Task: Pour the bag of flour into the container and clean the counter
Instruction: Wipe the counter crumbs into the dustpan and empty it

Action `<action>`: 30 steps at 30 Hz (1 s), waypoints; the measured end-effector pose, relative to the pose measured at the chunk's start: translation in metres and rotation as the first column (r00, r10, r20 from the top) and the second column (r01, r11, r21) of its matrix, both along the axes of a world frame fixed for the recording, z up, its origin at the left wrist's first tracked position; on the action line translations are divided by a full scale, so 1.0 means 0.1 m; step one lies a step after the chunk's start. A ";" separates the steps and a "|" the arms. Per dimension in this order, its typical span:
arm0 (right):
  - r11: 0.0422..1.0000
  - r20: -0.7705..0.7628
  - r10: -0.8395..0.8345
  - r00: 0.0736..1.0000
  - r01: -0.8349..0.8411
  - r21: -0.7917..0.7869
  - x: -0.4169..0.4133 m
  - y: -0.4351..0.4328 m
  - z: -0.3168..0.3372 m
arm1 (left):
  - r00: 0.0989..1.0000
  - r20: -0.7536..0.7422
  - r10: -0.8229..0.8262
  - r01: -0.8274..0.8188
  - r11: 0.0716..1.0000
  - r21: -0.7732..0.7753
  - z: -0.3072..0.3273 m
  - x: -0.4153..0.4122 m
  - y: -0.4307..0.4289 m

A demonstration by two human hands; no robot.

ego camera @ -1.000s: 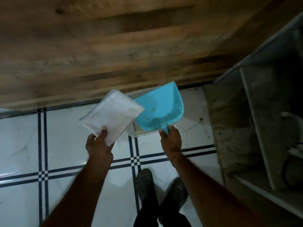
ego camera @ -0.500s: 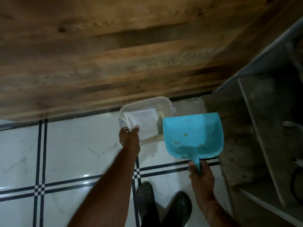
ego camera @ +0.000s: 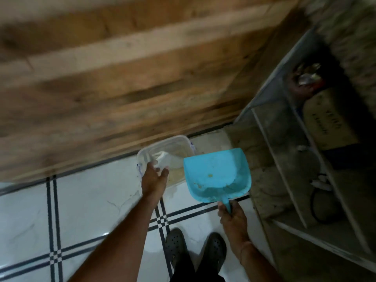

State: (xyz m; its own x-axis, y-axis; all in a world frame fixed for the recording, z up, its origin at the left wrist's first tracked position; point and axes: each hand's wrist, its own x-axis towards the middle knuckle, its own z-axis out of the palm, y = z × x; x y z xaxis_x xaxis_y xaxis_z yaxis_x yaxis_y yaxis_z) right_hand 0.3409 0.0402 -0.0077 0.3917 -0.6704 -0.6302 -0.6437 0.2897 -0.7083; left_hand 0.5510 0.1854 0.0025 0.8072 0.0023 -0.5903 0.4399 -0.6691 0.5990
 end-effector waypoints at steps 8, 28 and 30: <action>0.999 -0.015 -0.042 0.999 0.042 -0.004 -0.29 -0.20 2.10 | 0.765 0.304 -0.568 0.557 0.820 0.132 2.45 -0.34 -0.52; 0.827 0.108 -0.562 0.820 0.560 0.051 -1.78 0.40 3.64 | 0.112 0.485 -0.867 0.970 0.202 0.137 4.18 -1.73 -1.90; 0.799 0.124 -0.602 0.789 0.596 0.085 -1.94 0.33 3.60 | 0.065 0.486 -0.871 0.975 0.160 0.155 4.25 -1.95 -2.16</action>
State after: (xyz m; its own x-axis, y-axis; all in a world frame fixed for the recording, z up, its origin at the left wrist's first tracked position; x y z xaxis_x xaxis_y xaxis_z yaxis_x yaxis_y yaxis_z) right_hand 0.1467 0.0729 0.3525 0.0046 -0.7754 -0.6315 -0.2289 0.6139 -0.7554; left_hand 0.3558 -0.0305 0.4272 0.1804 -0.9769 -0.1149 -0.7511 -0.2123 0.6251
